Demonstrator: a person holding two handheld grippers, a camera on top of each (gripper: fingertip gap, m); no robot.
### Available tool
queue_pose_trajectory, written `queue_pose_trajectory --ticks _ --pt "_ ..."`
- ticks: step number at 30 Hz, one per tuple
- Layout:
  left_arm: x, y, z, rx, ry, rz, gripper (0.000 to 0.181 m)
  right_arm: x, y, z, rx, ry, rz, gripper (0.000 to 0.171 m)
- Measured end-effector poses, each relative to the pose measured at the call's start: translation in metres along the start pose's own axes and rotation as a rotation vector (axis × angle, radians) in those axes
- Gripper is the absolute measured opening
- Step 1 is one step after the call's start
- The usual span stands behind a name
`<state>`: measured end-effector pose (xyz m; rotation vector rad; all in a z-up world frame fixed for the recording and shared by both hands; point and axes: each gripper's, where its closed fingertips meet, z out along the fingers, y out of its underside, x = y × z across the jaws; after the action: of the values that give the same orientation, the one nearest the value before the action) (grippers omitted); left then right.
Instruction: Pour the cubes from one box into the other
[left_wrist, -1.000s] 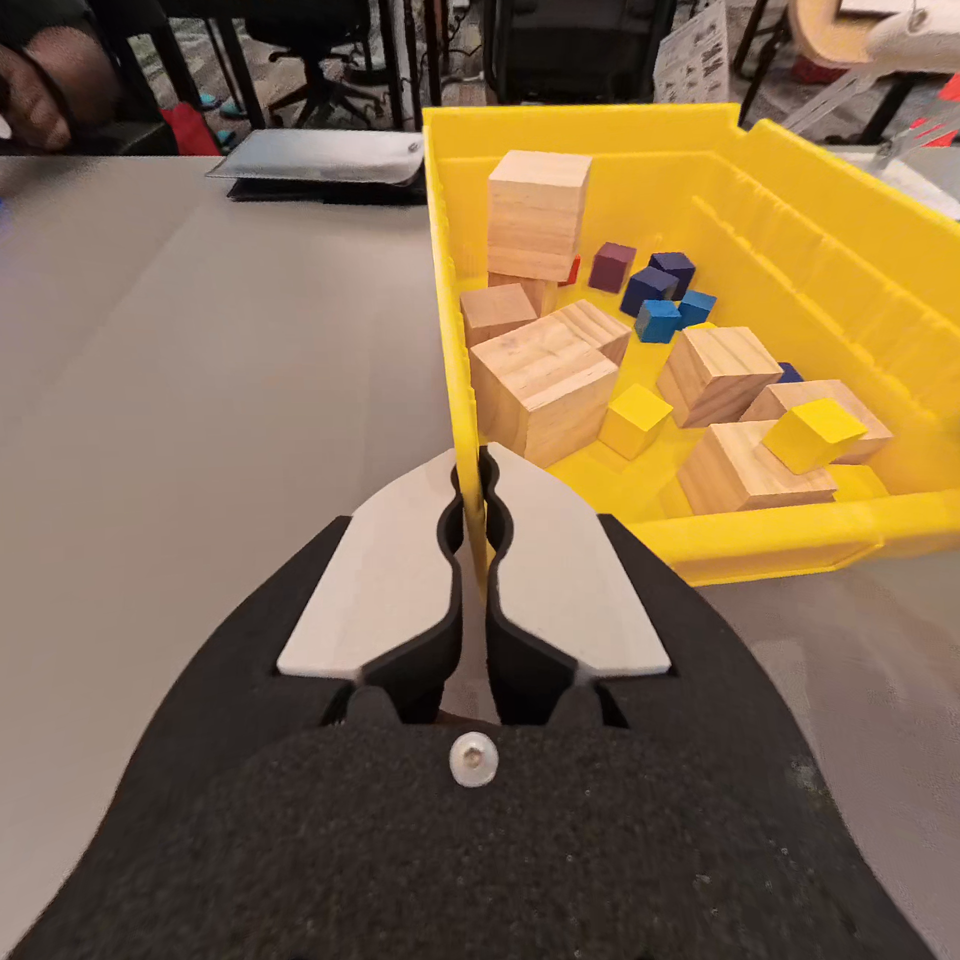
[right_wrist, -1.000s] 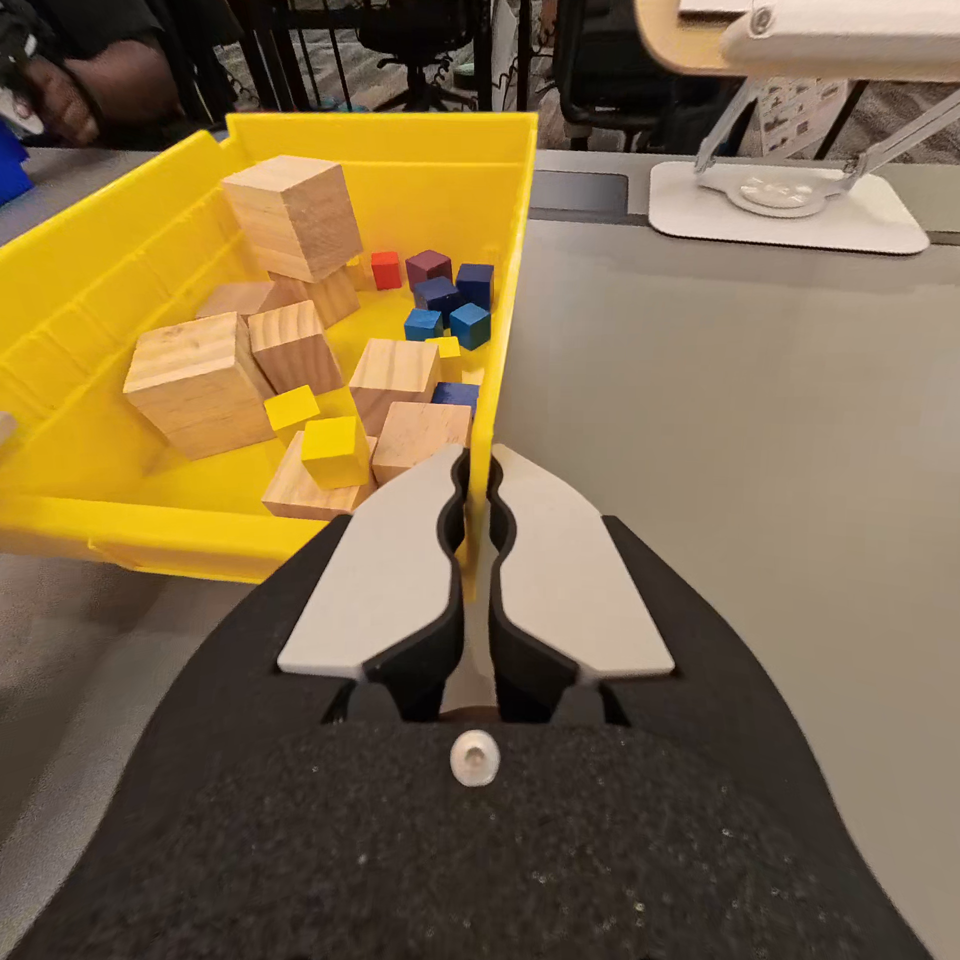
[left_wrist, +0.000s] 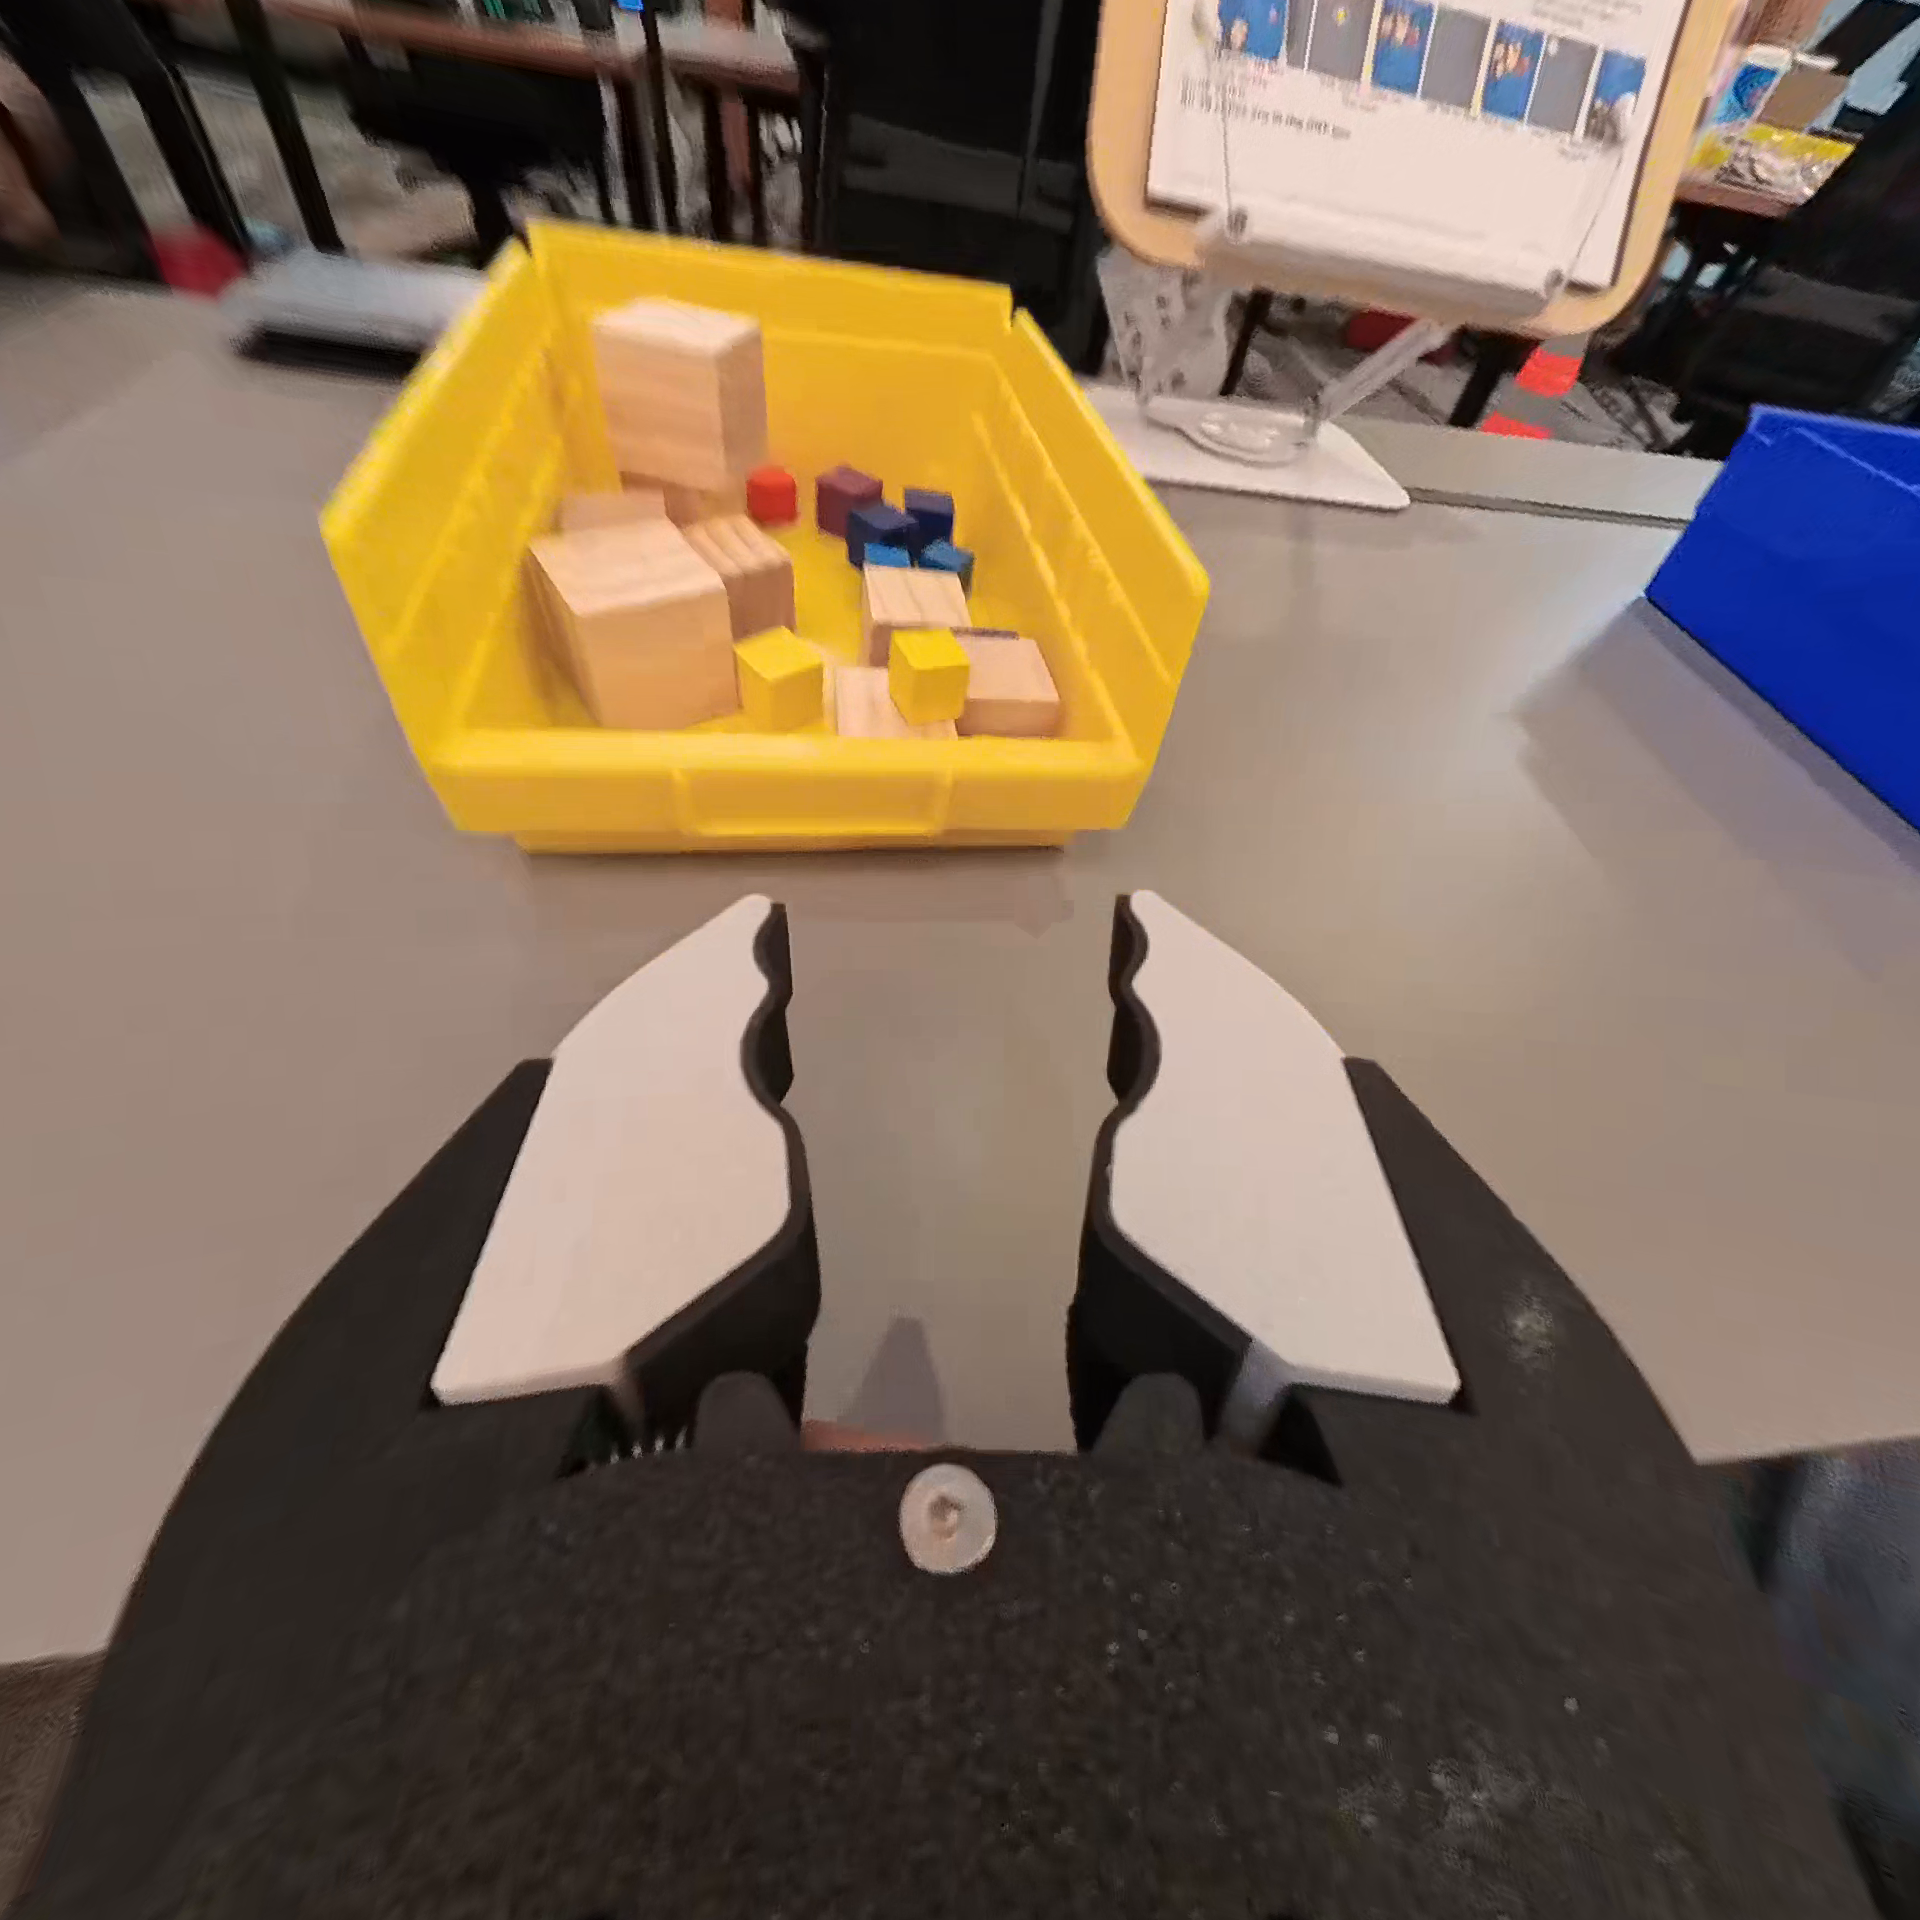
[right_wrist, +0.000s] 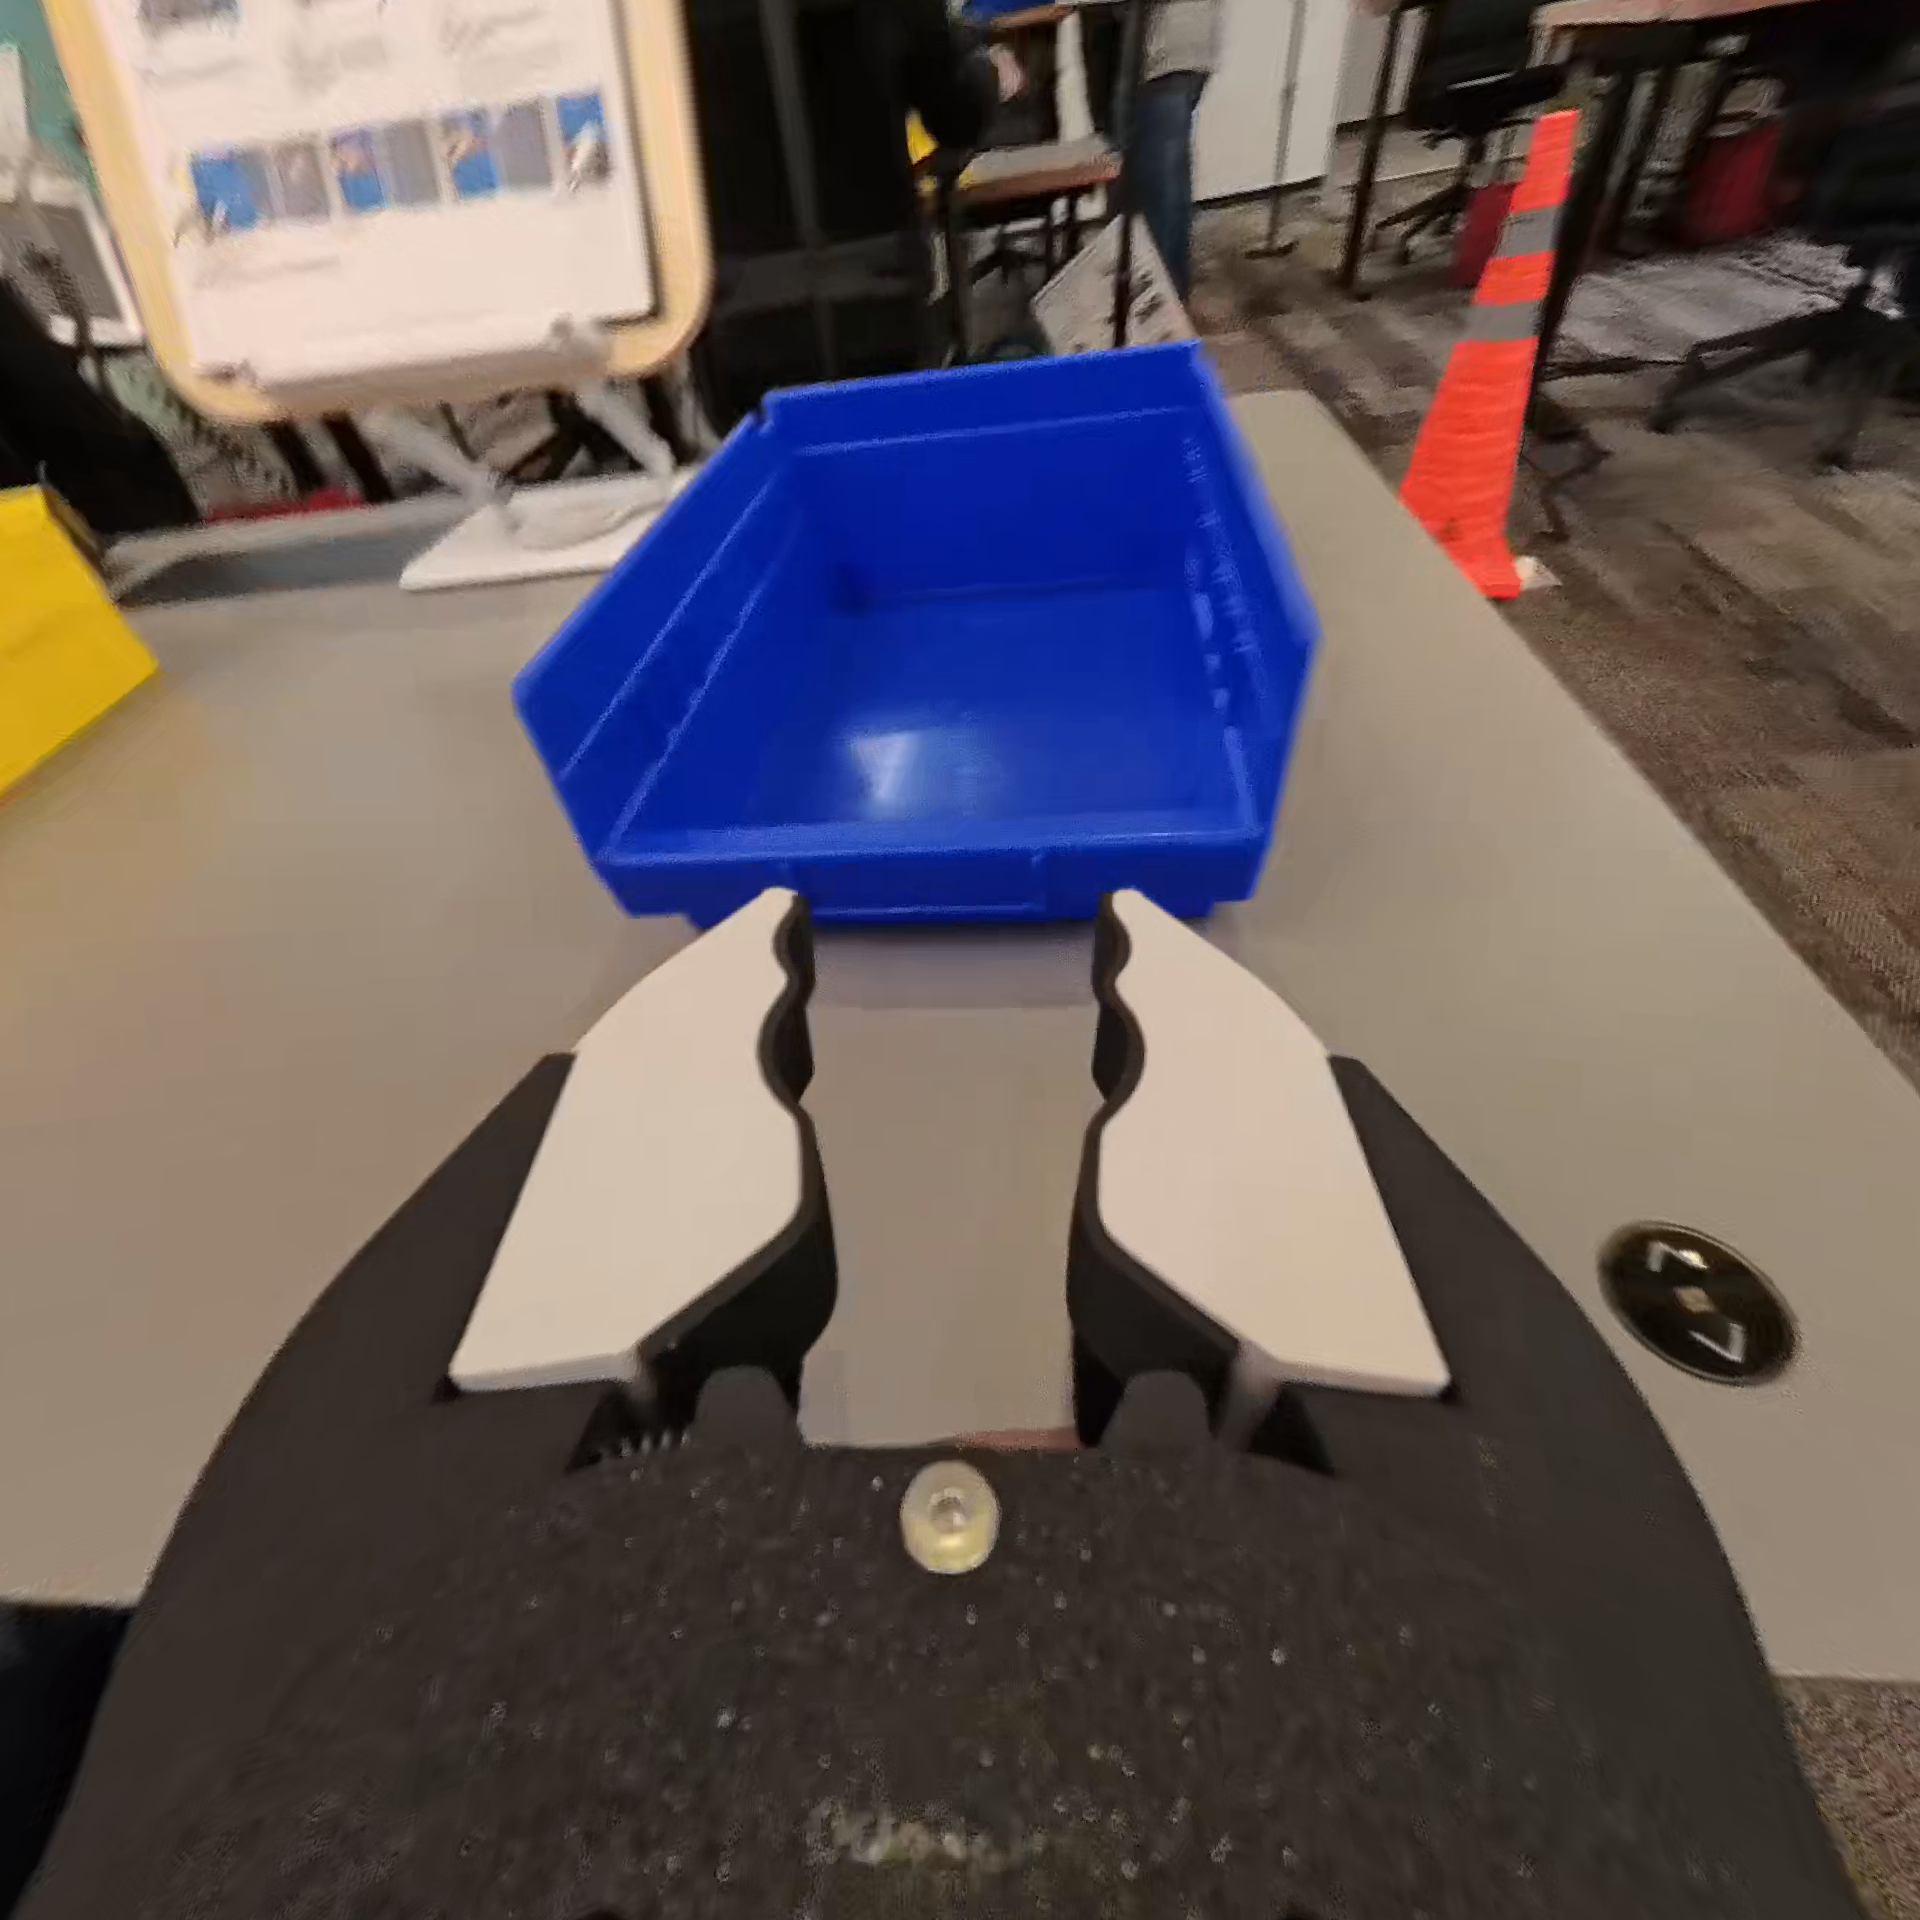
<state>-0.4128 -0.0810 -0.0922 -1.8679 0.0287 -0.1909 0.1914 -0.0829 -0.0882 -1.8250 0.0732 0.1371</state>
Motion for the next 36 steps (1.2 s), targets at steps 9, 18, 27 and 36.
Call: queue_pose_trajectory --ticks 9,18,27,36 --pt "-0.003 0.018 0.027 -0.076 0.011 0.021 0.062 -0.004 -0.001 0.009 0.024 0.027 -0.021 0.052" --pt "-0.012 0.027 0.022 -0.129 -0.004 -0.021 0.053 -0.009 0.005 0.018 -0.005 0.031 -0.050 0.052" --pt "-0.018 0.027 0.021 -0.124 -0.008 -0.038 0.053 -0.012 0.004 0.019 0.000 0.028 -0.055 0.049" --pt "-0.017 0.031 0.021 -0.142 -0.001 -0.029 0.053 -0.018 0.005 0.021 -0.007 0.014 -0.076 0.048"
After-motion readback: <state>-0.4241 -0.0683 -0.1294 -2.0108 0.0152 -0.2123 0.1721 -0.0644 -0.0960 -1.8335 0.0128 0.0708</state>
